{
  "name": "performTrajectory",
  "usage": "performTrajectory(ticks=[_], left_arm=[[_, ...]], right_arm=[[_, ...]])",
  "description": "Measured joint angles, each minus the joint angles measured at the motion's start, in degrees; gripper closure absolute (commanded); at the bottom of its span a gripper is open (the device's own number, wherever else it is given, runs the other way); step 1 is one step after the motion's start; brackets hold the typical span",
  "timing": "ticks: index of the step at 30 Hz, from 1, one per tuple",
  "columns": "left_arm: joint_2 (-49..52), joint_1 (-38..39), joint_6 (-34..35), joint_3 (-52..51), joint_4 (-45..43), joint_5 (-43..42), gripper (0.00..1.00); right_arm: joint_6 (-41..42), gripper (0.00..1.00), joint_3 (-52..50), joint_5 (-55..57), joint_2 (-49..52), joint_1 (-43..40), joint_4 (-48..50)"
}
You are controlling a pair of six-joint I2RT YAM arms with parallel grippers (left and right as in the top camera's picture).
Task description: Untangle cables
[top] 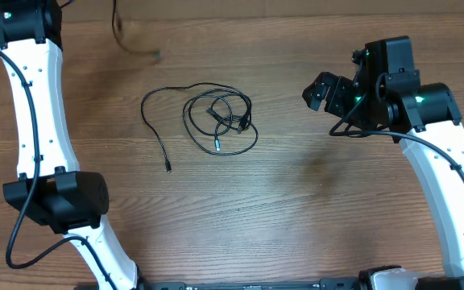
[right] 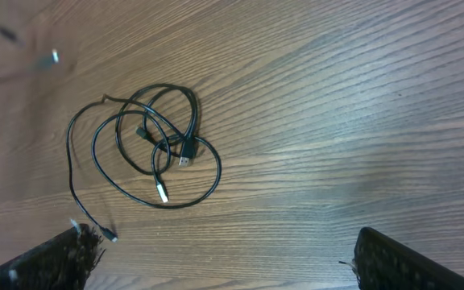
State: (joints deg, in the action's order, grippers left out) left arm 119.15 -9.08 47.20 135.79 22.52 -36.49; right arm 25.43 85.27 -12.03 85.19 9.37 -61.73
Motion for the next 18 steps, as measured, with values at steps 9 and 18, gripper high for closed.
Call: performTrajectory(ticks=[9,18], left_arm=[[0.0,3.9,-2.9,0.0,-2.3,-2.5,0.96],[8.1,-5.5,-15.6,0.1,10.7,1.5,0.96]], right_arm=[[0.0,0.00,0.0,0.0,0.0,0.0,0.0],[0.0,0.00,0.0,0.0,0.0,0.0,0.0]])
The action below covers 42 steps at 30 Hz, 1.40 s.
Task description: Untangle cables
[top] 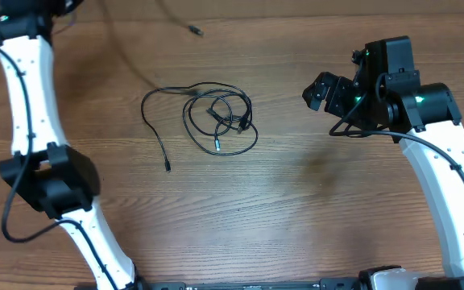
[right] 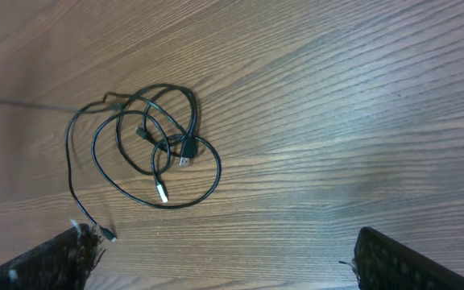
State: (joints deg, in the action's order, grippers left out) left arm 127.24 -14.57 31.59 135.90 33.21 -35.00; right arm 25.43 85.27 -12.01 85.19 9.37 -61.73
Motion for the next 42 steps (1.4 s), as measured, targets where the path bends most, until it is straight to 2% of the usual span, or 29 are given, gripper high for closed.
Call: performTrajectory(ticks=[2,3,4,6,8,9,10,13,16,19,22,26,28,32,39,40,41,42], left_arm=[[3.2,-5.1,-5.0,-0.1,3.5,3.4,0.96],[3.8,-7.0,-6.6,-0.1,4.6,4.5,0.89],[4.4,-9.4,-8.2,-0.1,6.0,6.4,0.75],[4.8,-13.7,-10.6,-0.2,8.0,9.5,0.71],[4.9,-18.9,-11.5,-0.2,9.5,12.5,0.57],[4.9,-20.5,-11.7,-0.2,10.4,13.2,0.45],[4.9,-22.8,-12.3,-0.2,11.5,13.9,0.38],[4.9,-26.2,-12.5,-0.2,15.0,13.5,0.38],[5.0,-26.7,-12.8,-0.2,20.4,9.0,0.39],[5.1,-22.8,-15.6,-1.6,24.7,7.8,0.39],[5.1,-16.6,-16.8,-4.8,25.7,14.6,0.32],[5.6,-8.5,-17.3,-11.6,21.2,26.9,0.28],[5.8,-7.1,-17.6,-15.0,17.0,29.5,0.24],[6.0,-7.6,-18.0,-22.4,10.7,35.8,0.25],[6.2,-10.1,-18.1,-23.9,7.4,40.1,0.20],[6.5,-10.2,-18.1,-23.9,7.4,40.2,0.21],[7.1,-10.2,-18.1,-23.9,7.4,40.2,0.25],[8.1,-10.2,-18.1,-23.9,7.4,40.2,0.35]], right_arm=[[0.0,0.00,0.0,0.0,0.0,0.0,0.0],[0.0,0.00,0.0,0.0,0.0,0.0,0.0],[0.0,0.00,0.0,0.0,0.0,0.0,0.0],[0.0,0.00,0.0,0.0,0.0,0.0,0.0],[0.0,0.00,0.0,0.0,0.0,0.0,0.0],[0.0,0.00,0.0,0.0,0.0,0.0,0.0],[0.0,0.00,0.0,0.0,0.0,0.0,0.0],[0.0,0.00,0.0,0.0,0.0,0.0,0.0],[0.0,0.00,0.0,0.0,0.0,0.0,0.0],[0.0,0.00,0.0,0.0,0.0,0.0,0.0],[0.0,0.00,0.0,0.0,0.0,0.0,0.0],[0.0,0.00,0.0,0.0,0.0,0.0,0.0],[0.0,0.00,0.0,0.0,0.0,0.0,0.0],[0.0,0.00,0.0,0.0,0.0,0.0,0.0],[0.0,0.00,0.0,0.0,0.0,0.0,0.0],[0.0,0.00,0.0,0.0,0.0,0.0,0.0],[0.0,0.00,0.0,0.0,0.0,0.0,0.0],[0.0,0.00,0.0,0.0,0.0,0.0,0.0]])
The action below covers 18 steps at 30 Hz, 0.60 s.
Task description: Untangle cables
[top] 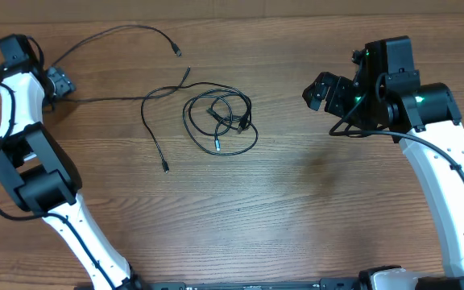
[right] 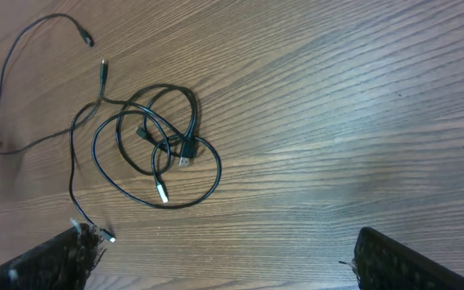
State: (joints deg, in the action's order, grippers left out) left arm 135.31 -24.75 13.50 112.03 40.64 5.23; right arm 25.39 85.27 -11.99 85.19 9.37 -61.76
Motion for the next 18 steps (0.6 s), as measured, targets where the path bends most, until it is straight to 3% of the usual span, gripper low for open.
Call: performTrajectory(ticks=[2,3,4,10,15,16,17,18], left_arm=[[2.5,0.0,-0.2,0.0,0.1,0.0,0.61],[3.2,0.0,-0.2,0.0,-0.3,0.0,0.89],[3.2,-0.2,-0.2,0.0,-0.5,0.1,0.96],[3.5,-1.8,-0.5,1.7,-1.2,1.1,0.96],[4.5,-7.1,0.3,22.5,2.8,1.0,0.96],[4.5,-7.9,0.5,25.2,2.8,0.5,0.89],[4.2,-9.0,0.8,28.0,2.0,-0.7,0.70],[3.7,-10.1,1.2,29.2,1.7,-2.1,0.34]], right_arm=[[0.0,0.00,0.0,0.0,0.0,0.0,0.0],[0.0,0.00,0.0,0.0,0.0,0.0,0.0],[0.0,0.00,0.0,0.0,0.0,0.0,0.0],[0.0,0.00,0.0,0.0,0.0,0.0,0.0],[0.0,0.00,0.0,0.0,0.0,0.0,0.0],[0.0,0.00,0.0,0.0,0.0,0.0,0.0],[0.0,0.00,0.0,0.0,0.0,0.0,0.0],[0.0,0.00,0.0,0.0,0.0,0.0,0.0]])
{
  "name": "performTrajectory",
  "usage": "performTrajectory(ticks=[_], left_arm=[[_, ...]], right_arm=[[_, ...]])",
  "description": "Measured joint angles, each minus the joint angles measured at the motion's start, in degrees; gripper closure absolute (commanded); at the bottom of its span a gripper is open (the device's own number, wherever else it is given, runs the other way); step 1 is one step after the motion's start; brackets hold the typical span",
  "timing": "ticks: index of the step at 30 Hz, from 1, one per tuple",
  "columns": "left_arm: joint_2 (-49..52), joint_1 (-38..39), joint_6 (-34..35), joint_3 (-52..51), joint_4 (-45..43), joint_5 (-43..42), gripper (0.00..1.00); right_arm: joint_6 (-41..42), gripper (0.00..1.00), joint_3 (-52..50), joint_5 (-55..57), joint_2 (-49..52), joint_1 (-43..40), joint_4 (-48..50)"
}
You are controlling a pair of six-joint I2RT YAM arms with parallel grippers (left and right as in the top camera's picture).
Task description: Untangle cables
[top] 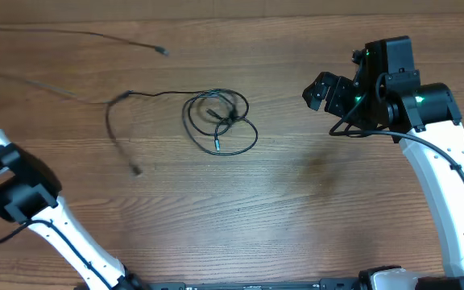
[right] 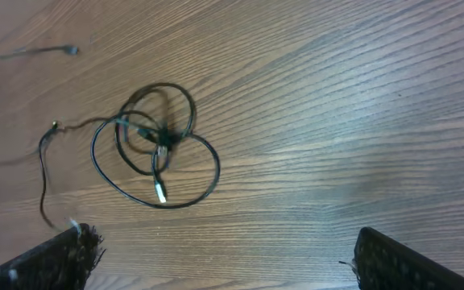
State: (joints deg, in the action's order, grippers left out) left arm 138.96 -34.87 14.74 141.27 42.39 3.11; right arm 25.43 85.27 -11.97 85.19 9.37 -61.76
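Note:
A black cable bundle (top: pixel 220 121) lies coiled on the wooden table (top: pixel 296 209), left of centre; it also shows in the right wrist view (right: pixel 155 153), with a white plug (right: pixel 161 193) inside the loop. One strand (top: pixel 95 97) runs from the coil to the left edge, and a blurred tail (top: pixel 119 141) hangs off it. A second thin cable (top: pixel 79 35) stretches from the top left to a free end (top: pixel 163 52). My right gripper (top: pixel 321 90) hovers open to the right of the coil, nothing between its fingers (right: pixel 409 262). The left gripper is out of view past the left edge.
My left arm's white links and black joint (top: pixel 14 189) run along the left edge. The right arm (top: pixel 441 177) takes up the right side. Bare wood lies between the coil and the right gripper.
The left gripper has gone from the far left of the table out of frame. The strand to the coil is drawn further left, the tail has shifted left, and the coil has tightened.
At first a coil with a long tail lay at centre, and a cable end dangled near the top. Then that end was farther right. Later the left gripper was at the far left, cables running from it. Now they stretch leftward. The right arm stayed still.

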Motion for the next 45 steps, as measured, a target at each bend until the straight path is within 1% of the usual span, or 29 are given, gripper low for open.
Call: performTrajectory(ticks=[1,2,3,4,6,10,11,12,13,15,18,21,22,23,24,26,27,30,31,33,34,38,41,43,45], left_arm=[[-0.2,-1.0,0.3,0.2,0.1,-1.0,0.11],[-0.2,-1.5,0.4,0.1,1.4,-1.9,0.02],[-0.2,-1.6,0.8,-0.4,2.2,-2.4,0.00],[-0.2,-1.4,1.5,-1.3,2.6,-3.5,0.00],[-0.2,-0.9,2.1,-3.7,3.7,-5.8,0.04],[0.0,2.4,2.7,-12.2,10.0,-11.0,0.08],[0.1,2.9,2.6,-12.5,10.6,-11.1,0.08],[0.1,3.8,2.7,-12.6,13.4,-11.0,0.07],[0.1,4.5,2.8,-12.6,15.0,-10.8,0.00],[-0.1,5.3,5.7,-12.5,19.0,-10.8,0.00],[-3.3,4.6,13.4,-12.4,28.8,-11.9,0.00],[-7.3,4.5,17.1,-12.2,34.7,-12.2,0.00],[-7.8,5.1,17.9,-12.8,34.9,-12.3,0.00],[-8.0,5.9,18.3,-14.2,34.3,-12.4,0.10],[-7.9,7.6,19.5,-17.7,33.4,-12.4,0.16],[-7.8,10.5,20.9,-23.7,27.9,-12.7,0.17],[-7.7,11.3,20.9,-24.9,26.8,-12.8,0.18],[-7.7,16.3,20.6,-30.5,19.3,-12.8,0.17],[-7.7,18.0,20.2,-31.1,17.5,-12.8,0.17],[-7.7,21.3,18.8,-31.1,14.4,-12.9,0.14],[-7.7,23.1,18.0,-31.1,14.0,-13.0,0.08],[-7.7,26.7,16.8,-28.4,18.7,-13.2,0.01],[-7.7,29.2,17.2,-23.5,19.9,-15.0,0.00],[-7.8,30.9,19.5,-23.0,19.9,-16.0,0.00],[-7.9,34.7,23.2,-23.6,19.1,-15.6,0.00]], right_arm=[[0.0,0.00,0.0,0.0,0.0,0.0,0.0],[0.0,0.00,0.0,0.0,0.0,0.0,0.0],[0.0,0.00,0.0,0.0,0.0,0.0,0.0],[0.0,0.00,0.0,0.0,0.0,0.0,0.0],[0.0,0.00,0.0,0.0,0.0,0.0,0.0],[0.0,0.00,0.0,0.0,0.0,0.0,0.0],[0.0,0.00,0.0,0.0,0.0,0.0,0.0],[0.0,0.00,0.0,0.0,0.0,0.0,0.0],[0.0,0.00,0.0,0.0,0.0,0.0,0.0],[0.0,0.00,0.0,0.0,0.0,0.0,0.0],[0.0,0.00,0.0,0.0,0.0,0.0,0.0],[0.0,0.00,0.0,0.0,0.0,0.0,0.0],[0.0,0.00,0.0,0.0,0.0,0.0,0.0],[0.0,0.00,0.0,0.0,0.0,0.0,0.0],[0.0,0.00,0.0,0.0,0.0,0.0,0.0],[0.0,0.00,0.0,0.0,0.0,0.0,0.0],[0.0,0.00,0.0,0.0,0.0,0.0,0.1],[0.0,0.00,0.0,0.0,0.0,0.0,0.0],[0.0,0.00,0.0,0.0,0.0,0.0,0.0],[0.0,0.00,0.0,0.0,0.0,0.0,0.0],[0.0,0.00,0.0,0.0,0.0,0.0,0.0],[0.0,0.00,0.0,0.0,0.0,0.0,0.0],[0.0,0.00,0.0,0.0,0.0,0.0,0.0],[0.0,0.00,0.0,0.0,0.0,0.0,0.0],[0.0,0.00,0.0,0.0,0.0,0.0,0.0]])
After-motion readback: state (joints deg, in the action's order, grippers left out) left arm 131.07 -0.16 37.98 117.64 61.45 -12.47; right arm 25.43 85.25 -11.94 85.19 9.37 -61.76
